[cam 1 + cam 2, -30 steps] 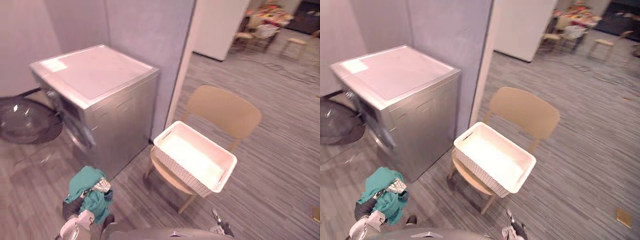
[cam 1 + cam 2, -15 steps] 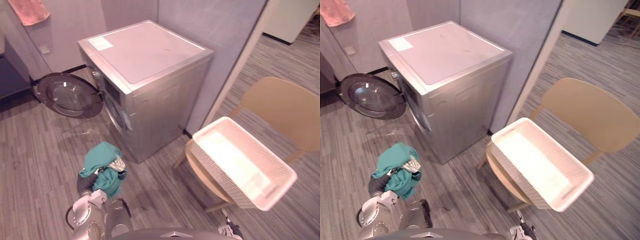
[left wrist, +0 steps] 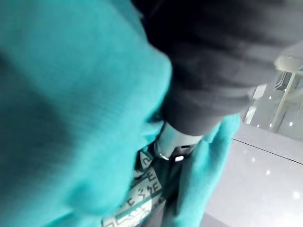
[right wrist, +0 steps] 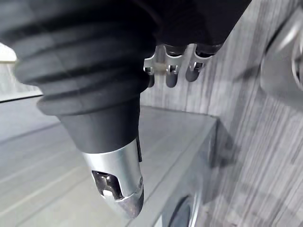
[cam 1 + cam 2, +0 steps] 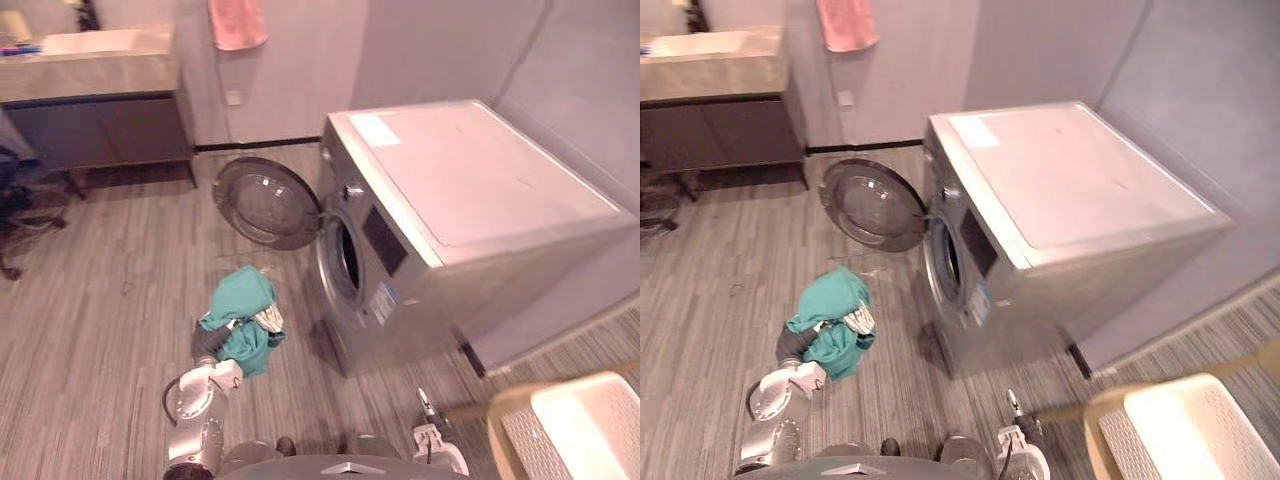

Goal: Pick up the laundry basket with both hands and put the clothes into the washing machine.

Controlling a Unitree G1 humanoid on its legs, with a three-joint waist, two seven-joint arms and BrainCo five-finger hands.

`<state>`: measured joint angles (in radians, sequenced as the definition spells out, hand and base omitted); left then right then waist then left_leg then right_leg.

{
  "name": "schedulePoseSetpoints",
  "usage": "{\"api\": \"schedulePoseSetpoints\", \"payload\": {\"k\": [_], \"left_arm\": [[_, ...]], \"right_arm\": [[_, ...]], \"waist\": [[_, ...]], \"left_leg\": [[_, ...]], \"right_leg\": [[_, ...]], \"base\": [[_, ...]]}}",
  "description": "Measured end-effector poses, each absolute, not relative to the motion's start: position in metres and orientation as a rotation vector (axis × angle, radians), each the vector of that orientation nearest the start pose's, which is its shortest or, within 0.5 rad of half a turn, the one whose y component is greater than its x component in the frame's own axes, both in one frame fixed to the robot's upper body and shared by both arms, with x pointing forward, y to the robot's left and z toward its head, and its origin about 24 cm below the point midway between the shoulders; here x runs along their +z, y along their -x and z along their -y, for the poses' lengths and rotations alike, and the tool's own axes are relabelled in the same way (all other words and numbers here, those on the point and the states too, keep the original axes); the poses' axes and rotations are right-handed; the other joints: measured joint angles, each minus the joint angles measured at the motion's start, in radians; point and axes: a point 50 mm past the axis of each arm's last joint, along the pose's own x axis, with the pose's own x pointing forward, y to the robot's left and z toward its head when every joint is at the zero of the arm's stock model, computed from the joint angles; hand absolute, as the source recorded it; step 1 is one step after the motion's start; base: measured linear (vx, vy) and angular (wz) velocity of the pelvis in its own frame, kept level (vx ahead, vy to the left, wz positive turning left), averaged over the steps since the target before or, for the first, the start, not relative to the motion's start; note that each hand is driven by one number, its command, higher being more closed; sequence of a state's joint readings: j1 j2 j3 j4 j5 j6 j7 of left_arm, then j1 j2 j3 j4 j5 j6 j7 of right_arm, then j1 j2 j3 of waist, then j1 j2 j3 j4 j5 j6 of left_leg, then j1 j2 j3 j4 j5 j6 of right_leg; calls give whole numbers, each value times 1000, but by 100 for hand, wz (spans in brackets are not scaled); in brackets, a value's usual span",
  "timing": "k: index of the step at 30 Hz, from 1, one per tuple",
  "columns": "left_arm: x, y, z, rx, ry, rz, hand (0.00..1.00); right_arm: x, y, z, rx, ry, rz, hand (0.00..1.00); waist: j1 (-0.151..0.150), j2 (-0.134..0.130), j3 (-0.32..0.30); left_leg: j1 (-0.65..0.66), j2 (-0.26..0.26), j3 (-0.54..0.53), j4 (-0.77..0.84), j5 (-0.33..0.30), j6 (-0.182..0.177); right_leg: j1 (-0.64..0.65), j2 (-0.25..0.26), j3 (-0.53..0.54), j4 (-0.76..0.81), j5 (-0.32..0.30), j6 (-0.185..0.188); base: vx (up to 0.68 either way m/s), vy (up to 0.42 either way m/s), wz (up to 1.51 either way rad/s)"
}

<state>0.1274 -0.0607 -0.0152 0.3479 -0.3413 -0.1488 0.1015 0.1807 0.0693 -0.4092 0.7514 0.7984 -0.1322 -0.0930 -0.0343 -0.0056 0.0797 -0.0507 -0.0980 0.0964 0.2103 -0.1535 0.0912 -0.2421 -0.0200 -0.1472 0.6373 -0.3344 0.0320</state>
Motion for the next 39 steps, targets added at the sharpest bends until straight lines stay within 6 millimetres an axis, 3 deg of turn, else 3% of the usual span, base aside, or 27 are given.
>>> {"api": "schedulePoseSetpoints", "payload": {"k": [1,3,5,6,7,8,9,10,11,12,13,14,16,18,20,22,23,24,25,28,29,30,32,34,35,37,39], "left_arm": [[-56,-205,-139,190,368,-357,100],[-57,-205,-131,153,362,-370,100],[-57,-205,-124,114,343,-375,100],[-58,-204,-122,108,342,-384,100],[-59,-201,-120,98,341,-390,100],[-58,-201,-119,86,345,-385,100],[-57,-201,-118,81,345,-381,100],[-57,-202,-118,68,347,-378,100],[-57,-201,-118,62,349,-379,100],[-58,-199,-119,68,350,-386,100],[-60,-197,-121,77,352,-398,100],[-63,-193,-123,88,353,-410,100],[-65,-187,-132,140,365,-415,100],[-65,-180,-141,185,383,-410,100],[-68,-174,-145,214,394,-424,100],[-73,-164,-145,237,394,-456,100],[-75,-161,-147,243,389,-473,100],[-77,-157,-157,265,366,-482,100],[-76,-157,-161,268,352,-479,100],[-68,-170,-162,249,342,-431,100],[-65,-171,-165,248,327,-417,100],[-65,-172,-166,250,325,-415,100],[-64,-172,-168,262,324,-403,100],[-64,-172,-170,279,324,-400,100],[-64,-172,-171,287,326,-400,100],[-68,-170,-174,317,336,-414,100],[-76,-171,-167,311,353,-457,100]], "right_arm": [[-140,-89,216,-945,-844,-648,0],[-144,-75,218,-987,-841,-671,0],[-150,-54,220,-1084,-862,-711,0],[-151,-48,222,-1112,-863,-718,0],[-153,-45,220,-1124,-865,-733,0],[-155,-47,217,-1105,-871,-753,0],[-155,-49,216,-1098,-875,-755,0],[-154,-52,217,-1092,-876,-750,0],[-154,-55,216,-1083,-877,-748,0],[-153,-60,217,-1068,-870,-744,0],[-153,-65,217,-1060,-870,-738,0],[-152,-67,216,-1042,-859,-743,0],[-150,-81,211,-994,-843,-750,0],[-149,-82,216,-1015,-824,-744,0],[-146,-83,226,-1045,-799,-713,0],[-143,-77,241,-1115,-773,-678,0],[-142,-75,243,-1115,-776,-674,0],[-145,-75,230,-1100,-815,-697,0],[-148,-77,215,-1064,-851,-726,0],[-142,-105,209,-967,-887,-674,0],[-139,-115,207,-935,-899,-652,0],[-139,-117,207,-929,-901,-649,0],[-140,-115,206,-925,-903,-660,0],[-141,-115,204,-915,-899,-673,0],[-141,-116,203,-912,-899,-673,0],[-140,-117,205,-910,-894,-669,0],[-142,-113,207,-932,-891,-677,0]], "waist": [[-11,-1,-1],[-28,-14,-10],[-26,-43,-14],[-25,-29,-15],[-21,-16,-28],[-22,-6,-22],[-22,4,-15],[-22,17,-6],[-20,25,-3],[-11,31,7],[-1,25,11],[11,19,10],[17,-2,14],[27,-18,12],[37,-17,8],[34,2,-5],[38,2,-23],[34,-51,-42],[23,-81,-67],[30,-74,-83],[35,-59,-80],[38,-49,-80],[32,-13,-82],[28,-3,-83],[28,-3,-83],[27,-3,-84],[9,0,-83]], "left_leg": [[20,-10,-45,-7,-2,-5],[40,-28,-92,-3,-18,-8],[102,-47,-105,54,-71,-23],[110,-32,-102,80,-93,-24],[105,-10,-84,156,-117,-58],[68,11,-59,299,-133,-85],[34,27,-48,396,-133,-89],[-59,63,-35,618,-95,-139],[-119,83,-34,728,-69,-156],[-196,124,-33,890,-67,-142],[-229,155,-33,933,-75,-128],[-253,194,-34,925,-83,-119],[-290,315,-38,728,-86,-121],[-272,361,-115,449,-76,-121],[-240,378,-247,233,-54,-151],[-212,408,-258,168,-11,-210],[-211,393,-220,214,40,-343],[-214,329,-175,254,-4,-299],[-221,291,-158,280,-21,-280],[-198,251,-55,278,-44,-223],[-149,248,6,238,-43,-197],[-124,249,31,219,-41,-188],[-35,246,141,136,-29,-166],[6,249,231,98,-30,-159],[15,252,264,89,-32,-159],[45,269,386,69,-50,-178],[63,283,446,34,-31,-188]], "right_leg": [[-19,30,58,-102,29,22],[-23,42,119,-200,91,12],[50,16,119,-307,271,-24],[61,28,105,-296,263,-25],[97,46,106,-307,242,-31],[142,59,105,-321,223,-42],[162,67,102,-328,214,-48],[189,86,98,-332,194,-60],[200,93,100,-329,183,-68],[223,100,110,-317,157,-73],[243,96,125,-310,145,-75],[257,87,141,-313,136,-67],[276,55,187,-319,112,-29],[256,23,242,-297,82,7],[234,0,303,-256,26,39],[243,-38,339,-233,-27,98],[263,-74,373,-240,-47,134],[281,-145,394,-271,-36,149],[292,-191,398,-305,16,143],[230,-246,431,-293,237,91],[191,-259,408,-247,289,50],[172,-258,392,-213,294,35],[113,-256,204,-82,269,14],[84,-258,31,-33,214,18],[77,-258,-26,-32,192,19],[69,-268,-242,-116,127,10],[62,-239,-289,-181,131,25]], "base": [[287,-4,123],[314,-33,97],[504,-73,60],[593,-92,11],[560,-102,-6],[446,-81,-7],[359,-63,-2],[239,-13,0],[342,-3,-11],[215,24,-24],[260,32,-40],[238,80,-47],[266,194,-48],[225,287,-63],[244,432,-66],[267,596,-59],[337,778,-61],[304,639,-39],[314,600,-18],[246,620,-53],[118,454,-101],[104,467,-114],[3,255,-111],[-38,97,-120],[-23,25,-182],[25,-46,-174],[66,-118,-115]]}}
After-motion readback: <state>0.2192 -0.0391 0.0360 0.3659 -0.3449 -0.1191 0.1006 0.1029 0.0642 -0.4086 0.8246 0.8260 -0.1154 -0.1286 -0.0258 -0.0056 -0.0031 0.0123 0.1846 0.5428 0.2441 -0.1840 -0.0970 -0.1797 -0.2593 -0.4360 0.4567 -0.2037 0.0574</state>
